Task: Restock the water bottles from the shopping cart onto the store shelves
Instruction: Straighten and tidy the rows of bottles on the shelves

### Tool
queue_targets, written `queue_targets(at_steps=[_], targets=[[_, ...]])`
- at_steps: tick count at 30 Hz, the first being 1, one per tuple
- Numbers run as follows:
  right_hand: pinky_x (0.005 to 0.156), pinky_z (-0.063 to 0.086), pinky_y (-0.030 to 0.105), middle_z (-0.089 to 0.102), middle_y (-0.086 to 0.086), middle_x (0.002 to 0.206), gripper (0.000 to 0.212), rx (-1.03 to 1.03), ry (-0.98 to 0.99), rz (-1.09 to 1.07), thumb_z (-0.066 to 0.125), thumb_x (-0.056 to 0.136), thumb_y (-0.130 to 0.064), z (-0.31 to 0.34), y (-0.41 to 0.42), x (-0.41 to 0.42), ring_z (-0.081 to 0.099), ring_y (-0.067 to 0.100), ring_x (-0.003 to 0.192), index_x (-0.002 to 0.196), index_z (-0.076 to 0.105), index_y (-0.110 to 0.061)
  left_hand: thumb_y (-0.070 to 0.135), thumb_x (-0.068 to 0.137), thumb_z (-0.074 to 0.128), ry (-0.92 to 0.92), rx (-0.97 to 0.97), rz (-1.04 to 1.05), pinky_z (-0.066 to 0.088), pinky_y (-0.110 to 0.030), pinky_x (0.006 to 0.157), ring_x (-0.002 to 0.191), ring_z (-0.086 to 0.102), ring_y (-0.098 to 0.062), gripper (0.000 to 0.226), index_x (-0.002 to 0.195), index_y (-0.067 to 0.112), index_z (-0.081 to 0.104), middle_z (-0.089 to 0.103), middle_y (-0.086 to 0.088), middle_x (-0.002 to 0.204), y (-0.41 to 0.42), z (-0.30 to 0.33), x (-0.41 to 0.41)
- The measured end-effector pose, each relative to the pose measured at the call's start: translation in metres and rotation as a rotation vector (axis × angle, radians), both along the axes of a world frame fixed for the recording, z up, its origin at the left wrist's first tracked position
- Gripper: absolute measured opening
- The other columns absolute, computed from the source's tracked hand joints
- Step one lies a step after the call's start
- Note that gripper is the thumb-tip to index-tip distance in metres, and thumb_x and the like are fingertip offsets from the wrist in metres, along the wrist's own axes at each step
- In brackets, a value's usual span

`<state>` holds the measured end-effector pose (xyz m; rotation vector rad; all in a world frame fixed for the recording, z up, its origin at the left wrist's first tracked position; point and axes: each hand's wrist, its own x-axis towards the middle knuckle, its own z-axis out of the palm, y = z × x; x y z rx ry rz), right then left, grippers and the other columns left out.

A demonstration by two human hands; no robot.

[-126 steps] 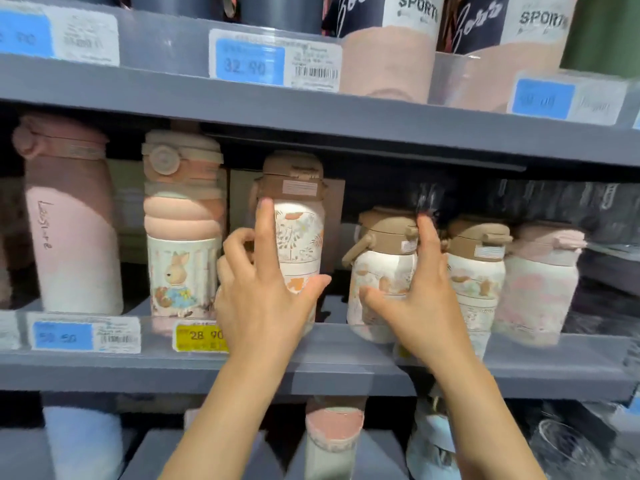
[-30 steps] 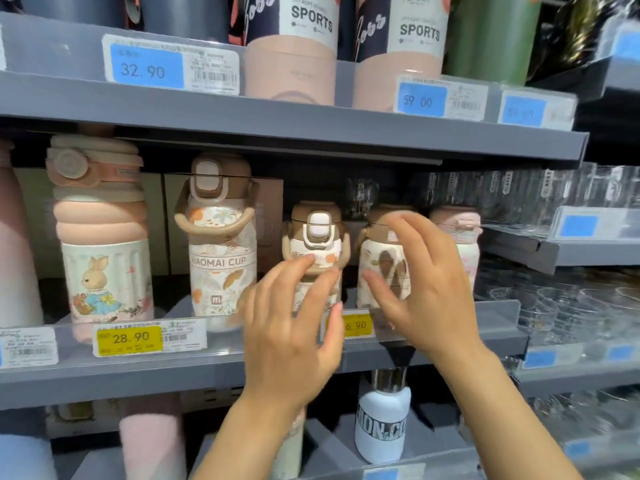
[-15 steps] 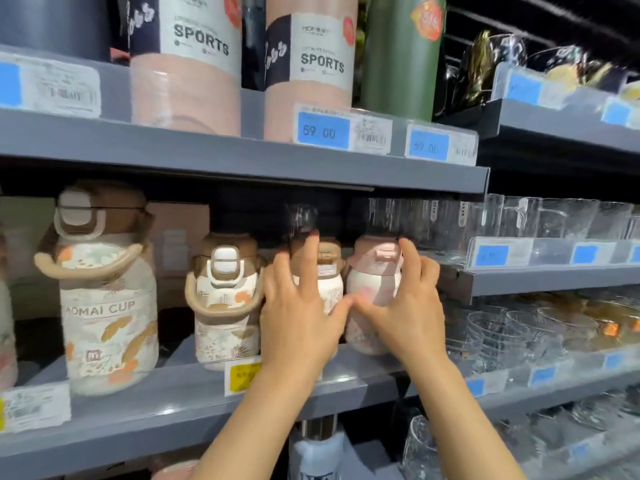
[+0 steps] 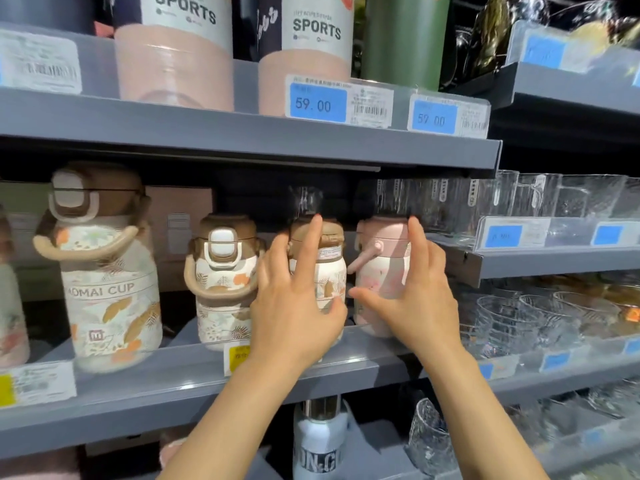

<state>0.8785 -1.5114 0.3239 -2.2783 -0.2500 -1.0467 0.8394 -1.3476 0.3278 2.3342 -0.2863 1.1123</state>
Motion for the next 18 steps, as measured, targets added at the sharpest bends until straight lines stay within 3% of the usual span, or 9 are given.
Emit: queue_targets(at_steps=[2, 5, 8, 10, 13, 15, 18], targets=[[0.08, 0.045, 0.039, 0.028, 0.003, 0.136, 0.124, 0.004, -0.014, -0.024, 0.083, 0.06, -0.05, -0.003, 0.004, 0.003, 0.043, 0.031, 0.121, 0.149, -0.003, -0.041, 0.033, 0.08, 0.066, -0.02, 0.001, -0.042, 0.036, -0.039, 0.102, 0.141, 0.011, -0.024, 0.101, 0.143, 0.052, -0.011, 0.006, 0.003, 0.152, 0.002, -0.001, -0.003], [0.088, 0.04, 0.034, 0.03, 0.003, 0.141, 0.119, 0.104, 0.022, 0.1, 0.083, 0.066, -0.035, -0.002, -0.006, 0.004, 0.041, 0.026, 0.124, 0.149, -0.002, -0.041, 0.04, 0.078, 0.071, 0.002, 0.022, 0.034, 0.041, -0.037, 0.095, 0.138, 0.019, -0.024, 0.102, 0.142, 0.053, -0.008, 0.011, 0.001, 0.153, 0.002, -0.001, -0.004], [0.092, 0.035, 0.028, 0.024, -0.006, 0.154, 0.116, 0.171, 0.121, 0.29, 0.079, 0.072, -0.025, 0.0, -0.023, 0.003, 0.034, 0.014, 0.135, 0.144, -0.008, -0.053, 0.053, 0.062, 0.08, -0.067, 0.13, 0.265, 0.053, -0.039, 0.067, 0.12, 0.042, -0.032, 0.103, 0.146, 0.035, 0.023, 0.034, -0.013, 0.143, -0.005, -0.001, 0.001], [0.095, 0.037, 0.031, 0.023, -0.01, 0.155, 0.113, 0.141, 0.134, 0.317, 0.075, 0.074, -0.025, 0.0, -0.028, -0.001, 0.032, 0.013, 0.138, 0.142, -0.011, -0.057, 0.059, 0.056, 0.078, -0.131, 0.156, 0.329, 0.054, -0.041, 0.063, 0.109, 0.042, -0.032, 0.101, 0.142, 0.026, 0.036, 0.045, -0.018, 0.135, -0.011, -0.004, 0.005], [0.093, 0.04, 0.038, 0.021, -0.01, 0.155, 0.11, 0.102, 0.094, 0.194, 0.075, 0.075, -0.042, -0.001, -0.021, -0.01, 0.034, 0.016, 0.136, 0.146, -0.008, -0.049, 0.064, 0.07, 0.064, -0.169, 0.094, 0.273, 0.052, -0.047, 0.076, 0.116, 0.035, -0.032, 0.09, 0.144, 0.025, 0.03, 0.041, -0.015, 0.142, -0.013, -0.012, 0.006], [0.091, 0.043, 0.043, 0.024, -0.003, 0.152, 0.114, 0.09, 0.041, 0.065, 0.076, 0.068, -0.056, -0.002, -0.013, -0.013, 0.039, 0.023, 0.132, 0.148, -0.005, -0.045, 0.054, 0.078, 0.062, -0.158, 0.015, 0.191, 0.049, -0.05, 0.084, 0.127, 0.031, -0.033, 0.084, 0.146, 0.029, 0.021, 0.033, -0.01, 0.147, -0.009, -0.014, 0.001], [0.082, 0.046, 0.042, 0.029, 0.004, 0.139, 0.122, 0.02, 0.003, -0.042, 0.081, 0.062, -0.054, -0.005, -0.002, -0.007, 0.044, 0.031, 0.123, 0.15, -0.002, -0.039, 0.038, 0.08, 0.068, -0.021, -0.019, 0.069, 0.047, -0.046, 0.09, 0.141, 0.019, -0.03, 0.1, 0.143, 0.049, -0.009, 0.006, -0.004, 0.156, -0.004, -0.007, -0.009]])
